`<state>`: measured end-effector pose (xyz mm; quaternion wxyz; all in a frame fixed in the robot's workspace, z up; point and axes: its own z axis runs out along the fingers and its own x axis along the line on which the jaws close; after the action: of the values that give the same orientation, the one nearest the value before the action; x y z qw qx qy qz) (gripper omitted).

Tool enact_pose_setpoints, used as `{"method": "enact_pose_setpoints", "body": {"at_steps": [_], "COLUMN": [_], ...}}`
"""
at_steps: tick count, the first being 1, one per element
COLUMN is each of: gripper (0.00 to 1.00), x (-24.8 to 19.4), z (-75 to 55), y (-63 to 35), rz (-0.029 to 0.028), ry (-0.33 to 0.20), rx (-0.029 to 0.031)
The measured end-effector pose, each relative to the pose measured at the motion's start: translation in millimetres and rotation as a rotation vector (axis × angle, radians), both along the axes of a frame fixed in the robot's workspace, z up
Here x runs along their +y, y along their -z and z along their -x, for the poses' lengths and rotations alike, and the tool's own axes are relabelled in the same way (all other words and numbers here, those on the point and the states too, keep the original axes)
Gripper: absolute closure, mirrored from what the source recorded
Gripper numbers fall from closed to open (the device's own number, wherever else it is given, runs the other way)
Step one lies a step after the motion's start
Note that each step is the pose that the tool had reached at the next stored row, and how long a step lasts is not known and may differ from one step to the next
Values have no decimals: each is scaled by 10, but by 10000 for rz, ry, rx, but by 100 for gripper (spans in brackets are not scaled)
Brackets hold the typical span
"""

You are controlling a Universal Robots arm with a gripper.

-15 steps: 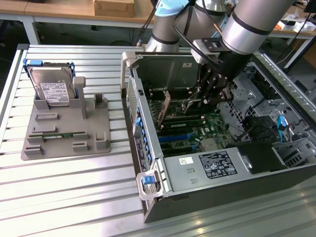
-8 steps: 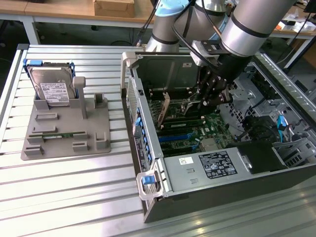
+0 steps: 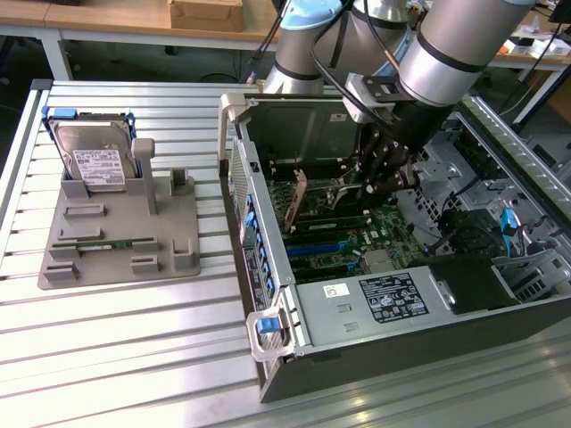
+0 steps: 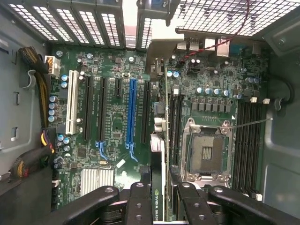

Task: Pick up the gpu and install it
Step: 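Insert the gpu into the slot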

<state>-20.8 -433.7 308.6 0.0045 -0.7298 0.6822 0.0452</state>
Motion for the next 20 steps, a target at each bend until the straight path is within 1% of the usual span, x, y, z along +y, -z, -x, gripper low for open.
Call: {"method": "enact_pose_setpoints", "body": {"at_steps": [3,4,11,16,20], "gripper": [74,74,74,74,74], "x": [-20,-32,-89,-103,-117], "z": [0,2,17,30,73], "y": [24,31,53,83,113], "rz": [1,2,2,1,1], "ry": [0,0,36,38,38], "rx": [0,1,0,0,0]}}
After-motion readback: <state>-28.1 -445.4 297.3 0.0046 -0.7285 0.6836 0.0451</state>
